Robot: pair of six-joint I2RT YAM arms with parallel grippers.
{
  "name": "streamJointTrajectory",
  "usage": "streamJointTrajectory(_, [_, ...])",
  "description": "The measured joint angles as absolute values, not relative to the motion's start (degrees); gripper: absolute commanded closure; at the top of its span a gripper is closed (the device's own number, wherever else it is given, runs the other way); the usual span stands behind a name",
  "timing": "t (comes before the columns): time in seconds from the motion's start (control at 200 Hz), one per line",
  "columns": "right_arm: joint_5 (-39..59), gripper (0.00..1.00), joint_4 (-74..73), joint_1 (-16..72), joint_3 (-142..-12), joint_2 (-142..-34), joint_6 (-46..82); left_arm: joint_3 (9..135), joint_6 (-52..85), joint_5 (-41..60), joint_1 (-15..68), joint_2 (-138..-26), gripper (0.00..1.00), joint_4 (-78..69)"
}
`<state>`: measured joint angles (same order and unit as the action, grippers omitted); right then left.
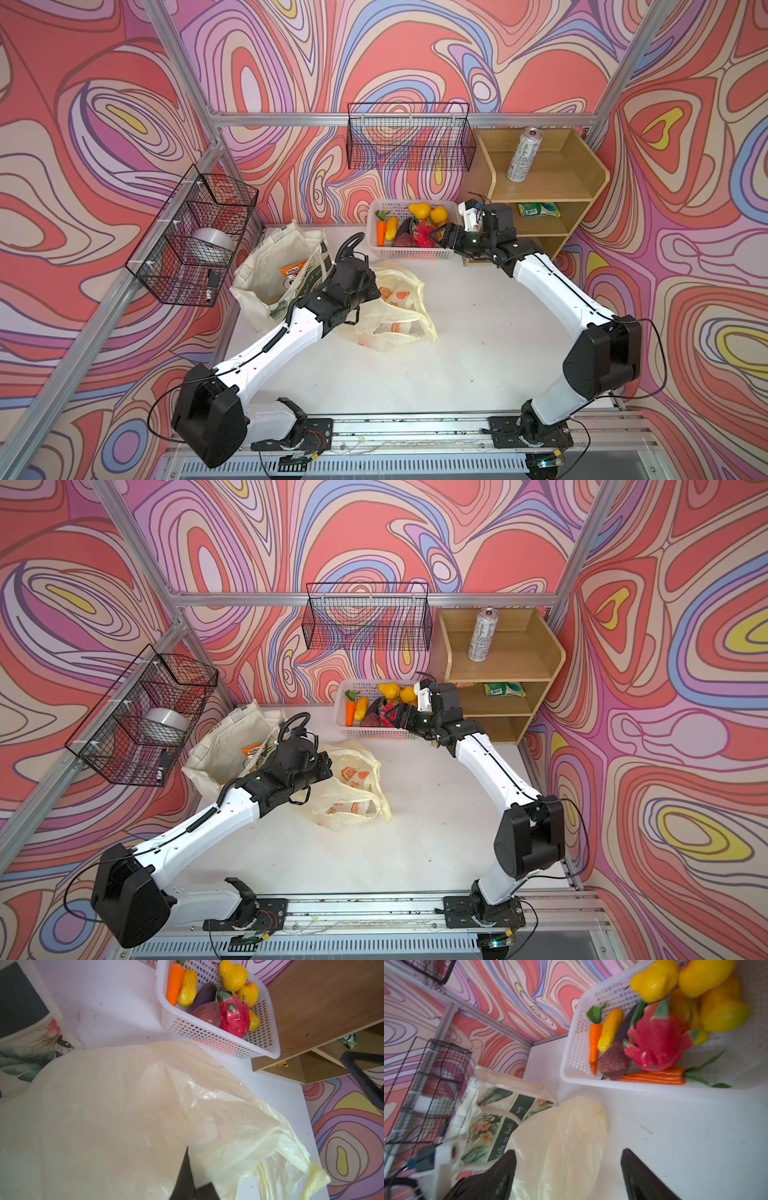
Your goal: Place the mixed food into the grocery bags and tie them
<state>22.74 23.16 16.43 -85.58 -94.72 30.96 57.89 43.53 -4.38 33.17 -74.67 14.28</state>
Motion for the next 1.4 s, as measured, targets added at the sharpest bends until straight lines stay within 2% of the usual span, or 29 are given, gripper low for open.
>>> streamJointTrajectory(0.386, [3.9, 0.06, 32.8, 18.4, -106.6, -117.8, 27.9, 58.3, 37.6, 1.3, 30.3, -74.5, 1.0, 17.8])
streamJointTrajectory(0.401, [3.1, 0.02, 33.2, 18.6, -107.7, -118.8, 27.9, 58.2, 37.5, 1.5, 30.2, -74.4, 1.0, 17.9])
streamJointTrajectory(0.431, [1.8, 0.01, 33.8, 18.9, -109.6, -120.6, 27.8, 58.0, 37.4, 1.7, 29.9, -74.3, 1.0, 18.0])
streamJointTrajectory(0.736, [-2.2, 0.03, 40.6, 19.9, -128.4, -136.0, 24.4, 57.7, 36.2, 4.0, 28.3, -74.3, 1.0, 18.2])
streamJointTrajectory(0.906, [-2.3, 0.03, 42.1, 19.9, -128.1, -137.8, 23.1, 56.4, 36.2, 4.9, 25.6, -74.3, 1.0, 18.2])
streamJointTrajectory(1.142, [-2.2, 0.02, 37.7, 19.9, -118.1, -132.0, 23.0, 53.6, 36.2, 5.6, 24.8, -72.3, 1.0, 18.1])
streamJointTrajectory(1.402, [-4.2, 0.02, 39.0, 20.1, -124.0, -135.9, 20.1, 53.0, 36.2, 6.0, 24.8, -71.8, 1.0, 18.1])
